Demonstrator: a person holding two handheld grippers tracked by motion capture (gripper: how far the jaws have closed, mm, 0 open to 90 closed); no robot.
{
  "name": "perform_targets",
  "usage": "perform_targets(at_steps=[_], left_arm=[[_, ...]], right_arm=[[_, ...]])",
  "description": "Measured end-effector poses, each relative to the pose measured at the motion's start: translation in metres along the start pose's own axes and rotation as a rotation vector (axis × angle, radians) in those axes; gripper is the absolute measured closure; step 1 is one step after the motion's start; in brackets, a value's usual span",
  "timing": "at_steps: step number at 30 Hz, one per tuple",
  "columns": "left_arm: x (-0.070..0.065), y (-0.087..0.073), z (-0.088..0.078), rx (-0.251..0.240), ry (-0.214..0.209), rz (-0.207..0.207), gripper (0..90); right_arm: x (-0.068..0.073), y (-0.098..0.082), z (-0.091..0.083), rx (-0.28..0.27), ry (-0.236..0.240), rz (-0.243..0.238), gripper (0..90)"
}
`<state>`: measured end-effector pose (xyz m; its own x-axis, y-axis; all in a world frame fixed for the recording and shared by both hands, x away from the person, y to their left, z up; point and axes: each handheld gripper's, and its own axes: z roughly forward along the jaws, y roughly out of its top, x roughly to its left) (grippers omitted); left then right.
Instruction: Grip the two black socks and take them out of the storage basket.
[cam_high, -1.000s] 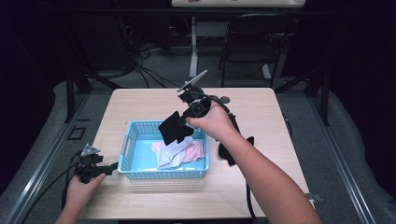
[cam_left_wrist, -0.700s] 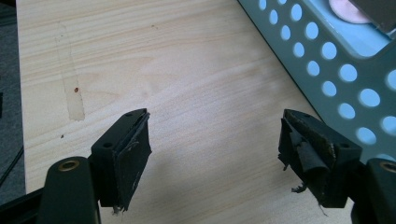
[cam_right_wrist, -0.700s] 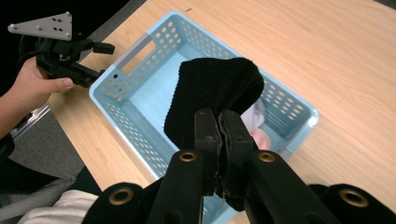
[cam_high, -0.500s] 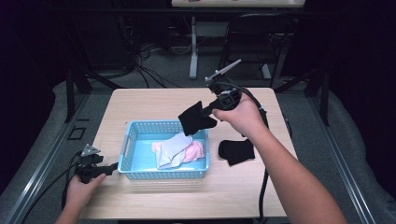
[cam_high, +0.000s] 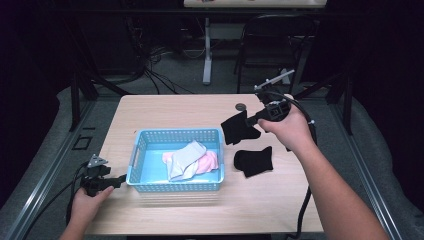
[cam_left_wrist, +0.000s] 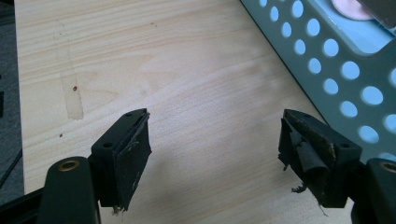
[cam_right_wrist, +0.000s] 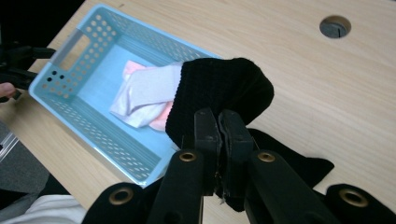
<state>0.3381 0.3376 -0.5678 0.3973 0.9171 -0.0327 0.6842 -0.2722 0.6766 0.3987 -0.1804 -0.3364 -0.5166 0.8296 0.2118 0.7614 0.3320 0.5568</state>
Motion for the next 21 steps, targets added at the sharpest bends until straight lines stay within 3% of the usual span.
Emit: perform_targets(at_steps=[6, 16, 19, 21], left_arm=[[0.0, 0.0, 0.001, 0.0, 0.0, -0.001, 24.8], [0.001, 0.0, 0.0, 0.008, -0.003, 0.001, 24.8], [0.001, 0.0, 0.0, 0.007, -0.002, 0.001, 24.8], [0.0, -0.001, 0.0, 0.0, 0.001, 0.001, 24.8]], right_arm=[[-0.017, -0.011, 0.019, 0.028, 0.001, 0.043, 86.9], [-0.035, -0.028, 0.049, 0.076, 0.029, 0.091, 86.8], [-0.042, -0.035, 0.055, 0.095, 0.014, 0.113, 86.8], [-0.054, -0.048, 0.066, 0.134, -0.02, 0.14, 86.7]])
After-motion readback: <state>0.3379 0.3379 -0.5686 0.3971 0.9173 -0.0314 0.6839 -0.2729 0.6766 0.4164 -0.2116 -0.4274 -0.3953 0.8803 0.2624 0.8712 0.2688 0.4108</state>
